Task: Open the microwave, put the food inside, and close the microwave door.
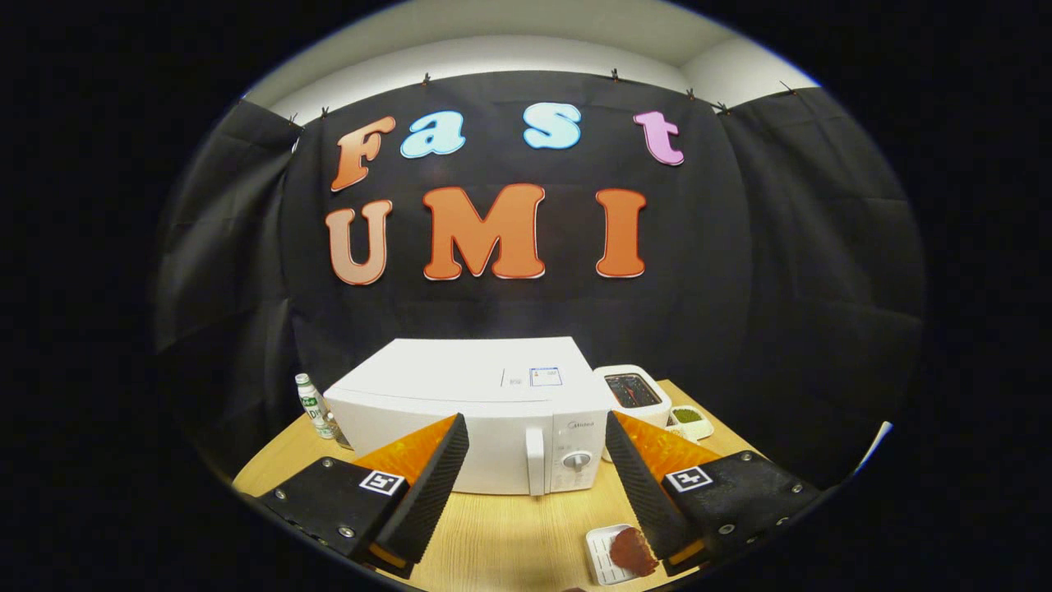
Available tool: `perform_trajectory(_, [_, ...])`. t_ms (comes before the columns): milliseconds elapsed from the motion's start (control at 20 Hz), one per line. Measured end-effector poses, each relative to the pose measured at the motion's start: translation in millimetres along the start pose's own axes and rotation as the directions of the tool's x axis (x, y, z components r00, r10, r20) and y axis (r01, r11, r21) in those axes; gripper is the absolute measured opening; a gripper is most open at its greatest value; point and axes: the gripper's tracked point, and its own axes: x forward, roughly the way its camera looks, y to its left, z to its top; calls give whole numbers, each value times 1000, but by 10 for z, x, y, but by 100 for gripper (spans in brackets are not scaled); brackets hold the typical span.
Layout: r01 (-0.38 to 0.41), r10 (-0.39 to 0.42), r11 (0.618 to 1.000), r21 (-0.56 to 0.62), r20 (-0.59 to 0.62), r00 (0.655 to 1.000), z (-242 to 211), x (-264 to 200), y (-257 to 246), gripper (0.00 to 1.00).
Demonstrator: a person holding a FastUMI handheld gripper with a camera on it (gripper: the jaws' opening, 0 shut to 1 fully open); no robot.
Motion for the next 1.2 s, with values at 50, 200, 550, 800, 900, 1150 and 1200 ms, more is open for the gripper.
perform_trajectory(50, [-5,5,1000,-6,-11,1000,-113,119,-1,99])
perform_trajectory(200, [-12,10,1000,-18,-74,997,-543,483,-26,99])
perform_trajectory(550, [-30,34,999,23,-180,983,-1235,1209,-40,98])
perform_trajectory(800, [-38,47,998,47,-202,978,-1418,1401,-19,75])
perform_trajectory(900, [-58,74,996,73,-240,968,-1517,1440,67,62])
perform_trajectory(1150, [-33,34,999,10,-232,972,-1554,1433,70,23])
perform_trajectory(1200, [-33,30,999,-7,-227,974,-1542,1425,67,21])
